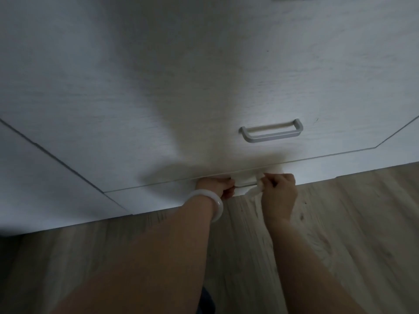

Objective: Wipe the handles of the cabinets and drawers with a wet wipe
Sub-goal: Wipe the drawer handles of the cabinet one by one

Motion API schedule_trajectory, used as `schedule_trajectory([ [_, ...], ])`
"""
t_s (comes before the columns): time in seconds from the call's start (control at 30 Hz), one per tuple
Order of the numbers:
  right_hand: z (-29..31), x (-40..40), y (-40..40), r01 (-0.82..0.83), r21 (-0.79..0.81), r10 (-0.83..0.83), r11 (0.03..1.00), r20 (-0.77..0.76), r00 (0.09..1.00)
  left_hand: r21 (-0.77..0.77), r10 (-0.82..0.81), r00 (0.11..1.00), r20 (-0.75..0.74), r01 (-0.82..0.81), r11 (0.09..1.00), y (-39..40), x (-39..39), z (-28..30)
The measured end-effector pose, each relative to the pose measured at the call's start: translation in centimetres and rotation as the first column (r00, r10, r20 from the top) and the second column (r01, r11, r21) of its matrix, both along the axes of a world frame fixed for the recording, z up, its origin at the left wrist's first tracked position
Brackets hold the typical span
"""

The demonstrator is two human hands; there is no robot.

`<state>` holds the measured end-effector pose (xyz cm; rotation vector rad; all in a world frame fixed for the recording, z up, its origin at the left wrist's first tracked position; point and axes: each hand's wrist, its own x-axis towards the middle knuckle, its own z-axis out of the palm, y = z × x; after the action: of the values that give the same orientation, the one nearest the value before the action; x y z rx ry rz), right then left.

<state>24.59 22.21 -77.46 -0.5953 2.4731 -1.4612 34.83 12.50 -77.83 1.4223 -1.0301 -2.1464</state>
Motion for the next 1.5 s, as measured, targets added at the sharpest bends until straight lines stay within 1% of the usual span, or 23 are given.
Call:
schedule_trajectory([
  [0.1, -0.6, 2.6, -0.5, -0.19, 0.036, 0.192, 0.981, -0.081, 0.978, -0.024, -0.012, 1.0, 0.002, 0.012, 1.0, -0.1, -0.1, -0.4],
  [0.17, -0.6, 2.8, -0.5, -0.247, 0.039, 0.25, 0.968, -0.108, 0.962, -0.108, -0.027, 0.999, 0.033, 0.031, 0.994, 0.0, 0.1, -0.8],
  [0.2, -0.6, 2.2, -0.4, -0.23, 0.037, 0.233, 0.972, -0.101, 0.967, -0.159, -0.028, 0.998, 0.047, 0.035, 0.987, 0.0, 0.2, -1.1],
  [0.27, -0.3, 0.7, 0.0, -0.119, 0.018, 0.12, 0.993, -0.075, 0.99, -0.235, -0.043, 0.996, 0.081, 0.061, 0.97, 0.2, 0.4, -1.4],
  [0.33, -0.3, 0.2, 0.2, -0.038, 0.001, 0.038, 0.999, -0.06, 0.998, -0.268, -0.041, 0.992, 0.119, 0.072, 0.961, 0.2, 0.6, -1.9],
  [0.4, -0.4, 1.4, -0.1, -0.089, 0.012, 0.089, 0.996, -0.069, 0.994, -0.276, -0.01, 0.993, 0.118, 0.042, 0.96, 0.2, 0.5, -2.2],
  [0.47, -0.6, 2.7, -0.4, -0.19, 0.027, 0.192, 0.981, -0.086, 0.978, -0.323, -0.019, 0.99, 0.142, 0.064, 0.944, 0.2, 0.4, -2.5],
  [0.5, -0.6, 2.8, -0.3, -0.214, 0.028, 0.216, 0.976, -0.094, 0.972, -0.338, -0.023, 0.988, 0.154, 0.074, 0.938, 0.2, 0.4, -2.6],
  [0.53, -0.6, 2.3, -0.2, -0.204, 0.024, 0.206, 0.979, -0.094, 0.974, -0.339, -0.021, 0.988, 0.153, 0.072, 0.938, 0.2, 0.4, -2.6],
  [0.63, -0.2, -0.1, 0.2, -0.044, -0.016, 0.043, 0.999, -0.047, 0.998, -0.33, -0.041, 0.991, 0.128, 0.081, 0.941, 0.1, 0.6, -2.6],
  [0.67, -0.2, -0.4, 0.2, -0.022, -0.014, 0.021, 1.0, -0.045, 0.999, -0.327, -0.048, 0.991, 0.121, 0.086, 0.941, 0.0, 0.6, -2.5],
  [0.7, -0.2, 0.0, 0.1, -0.036, 0.001, 0.036, 0.999, -0.065, 0.997, -0.327, -0.05, 0.992, 0.114, 0.085, 0.941, 0.0, 0.6, -2.6],
  [0.8, -0.7, 2.5, -0.4, -0.204, 0.044, 0.208, 0.978, -0.122, 0.97, -0.325, -0.062, 0.99, 0.128, 0.101, 0.94, -0.2, 0.5, -2.8],
  [0.87, -0.9, 2.6, -0.4, -0.243, 0.032, 0.245, 0.97, -0.122, 0.962, -0.337, -0.074, 0.988, 0.133, 0.115, 0.934, -0.2, 0.5, -2.7],
  [0.97, -0.6, 0.4, -0.1, -0.087, -0.012, 0.085, 0.996, -0.085, 0.993, -0.371, -0.061, 0.989, 0.134, 0.107, 0.923, -0.2, 0.6, -2.8],
  [1.07, -0.3, -1.9, 0.5, 0.105, 0.002, -0.104, 0.995, -0.111, 0.988, -0.399, -0.077, 0.987, 0.141, 0.128, 0.908, -0.3, 0.6, -2.9],
  [1.1, -0.4, -2.6, 0.6, 0.167, -0.01, -0.167, 0.986, -0.096, 0.981, -0.398, -0.077, 0.987, 0.14, 0.127, 0.909, -0.3, 0.6, -2.8],
  [1.13, -0.5, -3.1, 0.7, 0.209, -0.04, -0.211, 0.977, -0.039, 0.977, -0.391, -0.073, 0.988, 0.138, 0.122, 0.912, -0.3, 0.6, -2.8],
  [1.17, -0.6, -3.4, 0.6, 0.219, -0.093, -0.214, 0.971, 0.062, 0.975, -0.385, -0.069, 0.989, 0.132, 0.116, 0.915, -0.2, 0.6, -2.7],
  [1.23, -0.5, -3.1, 0.4, 0.175, -0.212, -0.108, 0.961, 0.294, 0.95, -0.374, -0.068, 0.989, 0.131, 0.112, 0.921, -0.2, 0.5, -2.7],
  [1.3, -0.4, -2.1, 0.3, 0.152, -0.285, -0.007, 0.946, 0.452, 0.892, -0.346, -0.058, 0.991, 0.123, 0.098, 0.933, -0.1, 0.4, -2.8],
  [1.4, -0.4, -1.0, 0.6, 0.252, -0.354, -0.002, 0.901, 0.575, 0.818, -0.332, -0.062, 0.991, 0.12, 0.099, 0.938, -0.2, 0.5, -2.8],
  [1.5, -0.5, -0.5, 0.6, 0.381, -0.354, -0.069, 0.854, 0.65, 0.757, -0.339, -0.063, 0.991, 0.118, 0.1, 0.935, -0.2, 0.5, -2.8],
])
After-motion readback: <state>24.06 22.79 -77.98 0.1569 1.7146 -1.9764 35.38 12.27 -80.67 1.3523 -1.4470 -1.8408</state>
